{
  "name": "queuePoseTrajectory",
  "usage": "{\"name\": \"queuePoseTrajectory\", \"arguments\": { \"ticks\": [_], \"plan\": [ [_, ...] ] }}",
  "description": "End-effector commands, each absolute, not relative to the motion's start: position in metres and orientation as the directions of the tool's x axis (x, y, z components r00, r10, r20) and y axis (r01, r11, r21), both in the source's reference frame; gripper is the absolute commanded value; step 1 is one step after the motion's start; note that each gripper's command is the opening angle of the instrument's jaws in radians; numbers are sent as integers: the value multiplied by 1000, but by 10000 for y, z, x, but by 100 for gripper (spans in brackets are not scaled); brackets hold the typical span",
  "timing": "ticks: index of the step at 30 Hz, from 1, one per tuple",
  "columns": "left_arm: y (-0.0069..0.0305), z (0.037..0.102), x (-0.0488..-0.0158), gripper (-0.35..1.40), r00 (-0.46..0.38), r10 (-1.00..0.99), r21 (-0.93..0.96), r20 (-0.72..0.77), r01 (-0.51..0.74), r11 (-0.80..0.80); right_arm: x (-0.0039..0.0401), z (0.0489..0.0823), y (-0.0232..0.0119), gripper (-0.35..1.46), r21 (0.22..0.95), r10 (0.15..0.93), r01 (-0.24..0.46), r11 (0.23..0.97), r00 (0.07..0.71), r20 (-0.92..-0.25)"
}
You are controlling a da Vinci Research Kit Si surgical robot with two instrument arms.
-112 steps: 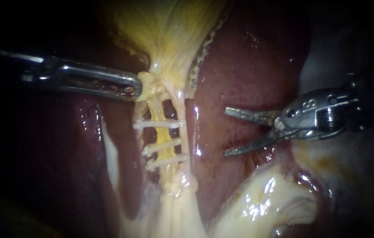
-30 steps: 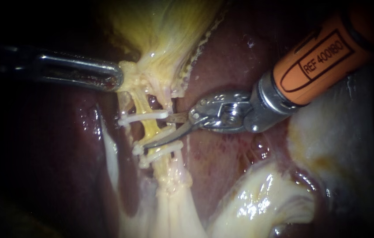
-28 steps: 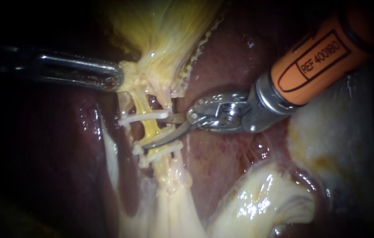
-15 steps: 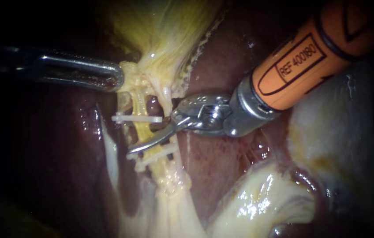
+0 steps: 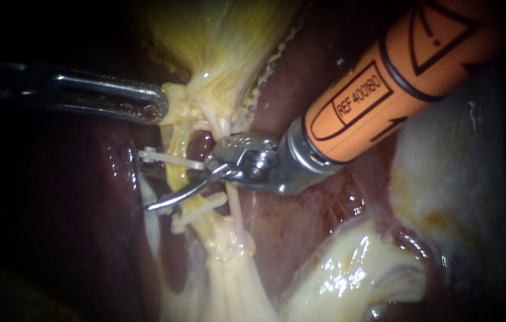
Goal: Go to the cutting position left tube
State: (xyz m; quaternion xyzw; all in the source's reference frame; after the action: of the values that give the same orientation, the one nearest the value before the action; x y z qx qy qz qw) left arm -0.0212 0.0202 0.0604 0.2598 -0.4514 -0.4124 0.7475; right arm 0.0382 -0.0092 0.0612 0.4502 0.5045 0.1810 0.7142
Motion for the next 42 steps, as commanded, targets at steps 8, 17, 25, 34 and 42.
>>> {"name": "queuePoseTrajectory", "arguments": {
  "ticks": [8, 17, 25, 34, 42],
  "plan": [
    [202, 604, -212, -35, 252, -851, 761, 460, 382, 525, 388, 604, -92, 117, 827, 742, 229, 514, 365, -563],
    [202, 604, -212, -35, 253, -851, 761, 460, 382, 525, 388, 583, -86, 117, 848, 785, 247, 468, 324, -528],
    [202, 604, -211, -35, 253, -851, 761, 460, 381, 525, 382, 563, -78, 117, 860, 810, 263, 438, 299, -504],
    [202, 605, -211, -35, 253, -851, 761, 461, 381, 525, 379, 556, -77, 117, 871, 827, 268, 412, 290, -481],
    [202, 605, -211, -35, 253, -851, 761, 461, 381, 525, 379, 556, -77, 117, 873, 830, 267, 407, 292, -476]
  ]
}}
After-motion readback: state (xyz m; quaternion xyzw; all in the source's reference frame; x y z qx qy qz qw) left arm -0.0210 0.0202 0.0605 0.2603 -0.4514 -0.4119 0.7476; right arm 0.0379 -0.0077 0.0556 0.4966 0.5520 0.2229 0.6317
